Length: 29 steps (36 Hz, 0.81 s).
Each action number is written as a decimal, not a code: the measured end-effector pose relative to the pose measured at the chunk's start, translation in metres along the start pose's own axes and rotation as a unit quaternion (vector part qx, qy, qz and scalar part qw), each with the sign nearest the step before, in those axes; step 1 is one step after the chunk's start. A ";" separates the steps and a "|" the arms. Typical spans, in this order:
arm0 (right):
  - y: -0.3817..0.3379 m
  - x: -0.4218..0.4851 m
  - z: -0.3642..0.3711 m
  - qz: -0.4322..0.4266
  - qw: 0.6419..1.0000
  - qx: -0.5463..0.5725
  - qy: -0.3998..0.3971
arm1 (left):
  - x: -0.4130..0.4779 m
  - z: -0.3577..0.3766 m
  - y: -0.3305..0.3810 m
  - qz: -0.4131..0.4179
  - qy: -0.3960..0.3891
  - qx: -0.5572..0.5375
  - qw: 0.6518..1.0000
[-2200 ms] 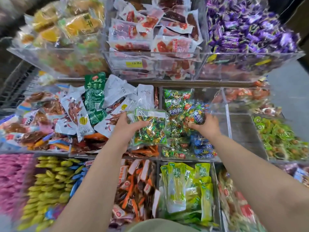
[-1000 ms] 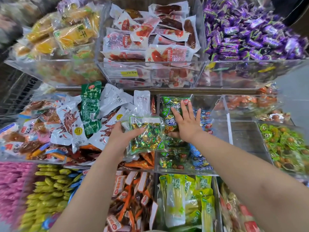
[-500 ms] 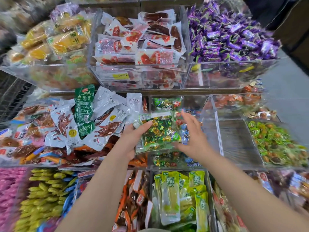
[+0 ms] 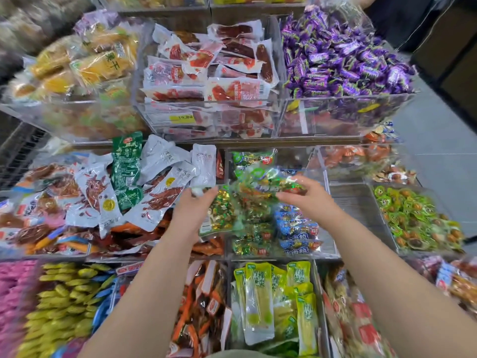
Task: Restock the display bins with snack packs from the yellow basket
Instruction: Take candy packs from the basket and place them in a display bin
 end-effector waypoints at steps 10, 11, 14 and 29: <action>0.071 0.044 0.021 0.097 0.989 0.077 0.082 | -0.011 -0.022 0.016 0.034 -0.009 0.133 0.990; 0.070 0.049 0.025 0.093 0.990 0.046 0.098 | -0.011 -0.021 0.014 0.027 -0.007 0.144 0.989; 0.070 0.059 0.036 0.101 0.982 -0.066 0.144 | -0.009 -0.018 0.006 0.023 -0.022 0.127 0.991; 0.064 0.089 0.048 0.066 0.984 -0.092 0.139 | 0.004 -0.014 0.006 0.029 -0.032 0.116 0.992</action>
Point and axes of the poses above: each hand's wrist, its own x-axis towards the middle knuckle, its own z-axis out of the palm, y = z × x, the point moved 8 cm from there along x, towards the middle knuckle, and after that the axes turned 12 degrees about -y, right-handed, at the moved point
